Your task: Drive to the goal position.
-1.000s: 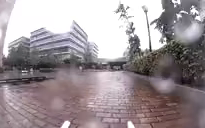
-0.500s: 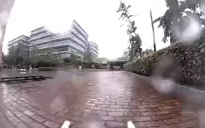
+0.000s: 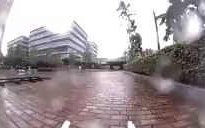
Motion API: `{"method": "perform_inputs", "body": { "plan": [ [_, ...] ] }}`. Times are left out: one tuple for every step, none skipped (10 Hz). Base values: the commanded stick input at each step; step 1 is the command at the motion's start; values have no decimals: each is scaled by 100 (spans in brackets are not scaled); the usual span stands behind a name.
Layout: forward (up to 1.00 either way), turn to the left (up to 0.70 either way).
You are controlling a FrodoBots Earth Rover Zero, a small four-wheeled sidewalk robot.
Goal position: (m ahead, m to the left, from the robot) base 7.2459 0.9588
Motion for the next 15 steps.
{"method": "perform_inputs", "body": {
  "plan": [
    [70,0],
    [70,0],
    [70,0],
    [70,0],
    [70,0],
    [70,0],
    [70,0],
    [70,0],
    [70,0],
    [70,0],
    [70,0],
    [70,0],
    [70,0],
    [70,0],
    [70,0]
  ]
}}
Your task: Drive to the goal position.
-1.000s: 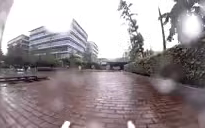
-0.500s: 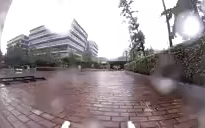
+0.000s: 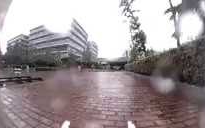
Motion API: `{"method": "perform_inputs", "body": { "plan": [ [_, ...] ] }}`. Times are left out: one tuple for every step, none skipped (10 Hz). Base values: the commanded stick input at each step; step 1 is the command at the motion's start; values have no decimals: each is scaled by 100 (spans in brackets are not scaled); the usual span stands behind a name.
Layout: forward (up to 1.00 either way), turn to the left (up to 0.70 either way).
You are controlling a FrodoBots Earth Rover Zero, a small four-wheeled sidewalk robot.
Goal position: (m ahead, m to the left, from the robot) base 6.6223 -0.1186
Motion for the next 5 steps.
{"method": "perform_inputs", "body": {
  "plan": [
    [70,0],
    [70,0],
    [70,0],
    [70,0],
    [70,0]
  ]
}}
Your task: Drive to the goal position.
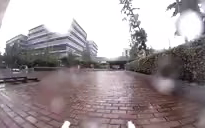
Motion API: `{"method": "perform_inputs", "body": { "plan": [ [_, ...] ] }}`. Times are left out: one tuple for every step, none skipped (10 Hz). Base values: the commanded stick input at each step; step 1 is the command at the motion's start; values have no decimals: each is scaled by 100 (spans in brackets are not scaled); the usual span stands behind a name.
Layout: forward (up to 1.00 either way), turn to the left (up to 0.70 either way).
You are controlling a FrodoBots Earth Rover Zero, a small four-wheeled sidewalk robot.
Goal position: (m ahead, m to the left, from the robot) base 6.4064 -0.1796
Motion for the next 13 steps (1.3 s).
{"method": "perform_inputs", "body": {
  "plan": [
    [70,0],
    [70,0],
    [70,0],
    [70,0],
    [70,0],
    [70,0],
    [70,0],
    [70,0],
    [70,0],
    [70,0],
    [70,0],
    [70,0],
    [70,0]
  ]
}}
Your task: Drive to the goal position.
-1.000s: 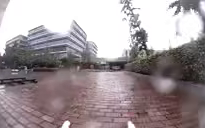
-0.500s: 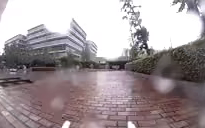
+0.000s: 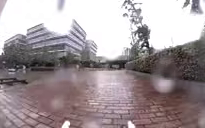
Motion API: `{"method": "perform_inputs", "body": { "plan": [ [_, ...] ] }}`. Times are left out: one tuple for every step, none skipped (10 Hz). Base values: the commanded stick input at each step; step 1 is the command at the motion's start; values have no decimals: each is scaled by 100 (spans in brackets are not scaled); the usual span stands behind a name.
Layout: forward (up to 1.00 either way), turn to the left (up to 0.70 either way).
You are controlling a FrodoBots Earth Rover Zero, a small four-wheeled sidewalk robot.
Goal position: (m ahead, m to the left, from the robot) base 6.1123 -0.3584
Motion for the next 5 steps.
{"method": "perform_inputs", "body": {
  "plan": [
    [70,0],
    [70,0],
    [70,-7],
    [70,-14],
    [70,-14]
  ]
}}
